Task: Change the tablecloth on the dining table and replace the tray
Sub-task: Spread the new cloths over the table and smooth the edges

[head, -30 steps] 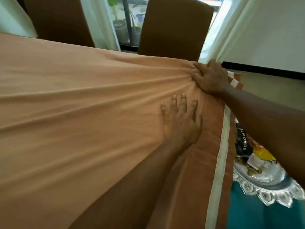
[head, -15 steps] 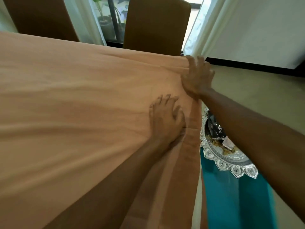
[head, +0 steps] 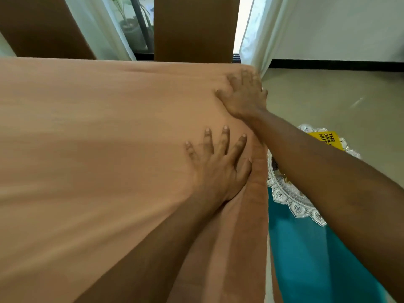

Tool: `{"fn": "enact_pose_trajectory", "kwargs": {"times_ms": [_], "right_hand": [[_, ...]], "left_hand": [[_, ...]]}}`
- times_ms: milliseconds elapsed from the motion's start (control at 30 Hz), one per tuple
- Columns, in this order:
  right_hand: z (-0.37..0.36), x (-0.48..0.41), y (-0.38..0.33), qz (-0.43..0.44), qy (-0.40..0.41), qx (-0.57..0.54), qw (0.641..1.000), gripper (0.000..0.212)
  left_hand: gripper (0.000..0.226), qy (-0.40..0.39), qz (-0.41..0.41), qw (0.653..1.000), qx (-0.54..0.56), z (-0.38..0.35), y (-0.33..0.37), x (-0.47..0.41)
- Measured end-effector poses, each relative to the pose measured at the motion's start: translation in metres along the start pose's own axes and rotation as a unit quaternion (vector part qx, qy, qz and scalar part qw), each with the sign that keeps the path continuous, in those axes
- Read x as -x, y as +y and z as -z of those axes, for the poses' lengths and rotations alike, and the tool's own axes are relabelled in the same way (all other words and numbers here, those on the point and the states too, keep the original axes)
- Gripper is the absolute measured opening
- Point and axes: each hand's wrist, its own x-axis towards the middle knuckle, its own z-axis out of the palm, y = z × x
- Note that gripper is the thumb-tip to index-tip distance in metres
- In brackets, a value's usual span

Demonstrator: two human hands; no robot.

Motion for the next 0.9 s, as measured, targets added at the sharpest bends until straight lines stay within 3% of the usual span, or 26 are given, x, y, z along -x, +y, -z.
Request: {"fn": "enact_pose_trajectory", "kwargs": {"times_ms": [300, 433, 533, 600, 700, 833, 900], "right_hand": [[0.010, -0.033, 0.024, -0.024, -0.046, -0.070, 0.996, 0.078], [0.014, -0.028, 0.017, -0.062, -0.049, -0.013, 0.997, 0.075], [0.006, 0.006, -0.007, -0.044, 0.039, 0.003, 0.998, 0.068], [-0.004, 0.049, -0.029, -0.011, 0.076, -0.028, 0.997, 0.066], [-0.022, 0.116, -0.051, 0.032, 0.051, 0.009, 0.998, 0.067], [-0.023, 0.153, -0.046, 0.046, 0.016, 0.035, 0.998, 0.069], [-0.018, 0.146, -0.041, 0.050, 0.015, 0.033, 0.998, 0.070]], "left_hand": [[0.068, 0.005, 0.012, 1.000, -0.016, -0.010, 0.040, -0.026], [0.052, 0.078, -0.018, 0.988, 0.131, 0.006, 0.035, -0.009], [0.038, 0.107, -0.007, 0.977, 0.187, 0.020, 0.012, 0.038], [0.035, 0.084, 0.006, 0.984, 0.158, 0.028, -0.013, 0.082], [0.048, 0.016, 0.022, 0.997, 0.079, 0.035, -0.047, 0.143], [0.061, -0.074, -0.029, 0.997, 0.005, 0.031, -0.048, 0.200], [0.062, -0.079, -0.045, 0.996, -0.014, 0.027, -0.041, 0.209]]}}
